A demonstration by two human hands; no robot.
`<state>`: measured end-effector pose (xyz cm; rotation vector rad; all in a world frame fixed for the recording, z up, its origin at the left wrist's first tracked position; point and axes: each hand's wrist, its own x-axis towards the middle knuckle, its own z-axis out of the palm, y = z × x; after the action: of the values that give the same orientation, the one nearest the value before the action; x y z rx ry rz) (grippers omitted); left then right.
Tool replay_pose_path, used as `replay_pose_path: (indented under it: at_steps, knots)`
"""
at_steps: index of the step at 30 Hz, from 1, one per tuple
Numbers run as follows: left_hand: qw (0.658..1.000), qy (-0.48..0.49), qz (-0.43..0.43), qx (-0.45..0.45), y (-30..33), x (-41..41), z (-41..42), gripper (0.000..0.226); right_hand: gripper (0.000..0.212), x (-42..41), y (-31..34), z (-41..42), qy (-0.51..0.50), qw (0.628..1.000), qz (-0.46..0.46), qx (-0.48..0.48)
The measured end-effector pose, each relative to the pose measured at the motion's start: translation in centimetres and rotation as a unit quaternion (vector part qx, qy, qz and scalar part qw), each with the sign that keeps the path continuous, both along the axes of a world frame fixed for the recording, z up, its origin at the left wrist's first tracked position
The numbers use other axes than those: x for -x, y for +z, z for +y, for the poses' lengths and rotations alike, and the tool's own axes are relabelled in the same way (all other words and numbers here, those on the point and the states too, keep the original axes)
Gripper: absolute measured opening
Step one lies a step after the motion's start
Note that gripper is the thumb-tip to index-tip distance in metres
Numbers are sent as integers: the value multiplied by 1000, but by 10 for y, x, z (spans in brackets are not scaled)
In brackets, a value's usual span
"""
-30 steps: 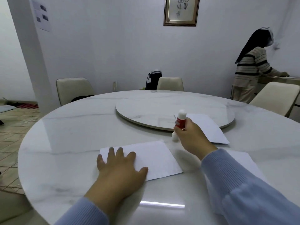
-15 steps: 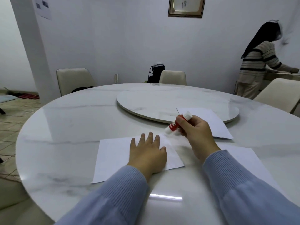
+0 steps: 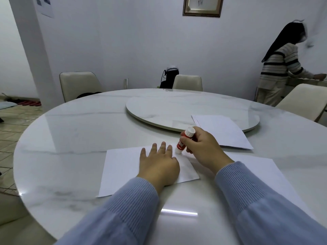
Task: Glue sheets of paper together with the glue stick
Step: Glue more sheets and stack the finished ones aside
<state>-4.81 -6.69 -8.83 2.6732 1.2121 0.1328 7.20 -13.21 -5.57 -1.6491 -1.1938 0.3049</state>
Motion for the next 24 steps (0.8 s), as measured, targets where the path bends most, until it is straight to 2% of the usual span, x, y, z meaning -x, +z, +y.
replay_pose_path:
  at_steps: [5,9,10,12,14,16,17,18,19,20,21,22,23,24]
  knots:
    - [1000,-1,-3,16,2,0,3,58,29,-3,10,-18,13,999,-4,51]
    - [1000,0,-7,16,2,1,1,58,36,-3,17,-32,84,990,25,115]
    - [1000,0,-9,10,3,2,1,58,37,-6,18,-34,93,989,49,106]
    - [1000,-29,2,7,6,5,2,59,24,-10,21,-36,78,987,138,10]
    - [991,-127,7,44,14,13,3,56,10,-15,26,-37,23,967,228,-107]
    - [969,-205,-84,106,22,23,1,46,16,-18,29,-37,-29,947,273,-166]
    - [962,-178,-176,112,26,27,-1,37,17,-18,30,-37,-46,943,280,-174]
    - [955,-98,-269,80,29,29,0,30,14,-18,30,-37,-58,942,281,-175]
    - [950,15,-311,1,29,30,3,30,11,-17,29,-37,-68,942,281,-172]
    - [959,112,-251,-75,32,33,2,38,9,-17,28,-36,-77,942,279,-170]
    - [972,160,-146,-93,29,33,2,51,7,-16,28,-36,-86,944,272,-166]
    - [984,157,-53,-72,25,31,2,63,8,-17,27,-34,-94,948,259,-161]
    - [993,110,9,-34,20,29,3,72,9,-17,26,-33,-100,952,244,-157]
    - [998,43,34,5,16,28,2,75,11,-17,25,-31,-102,955,231,-157]
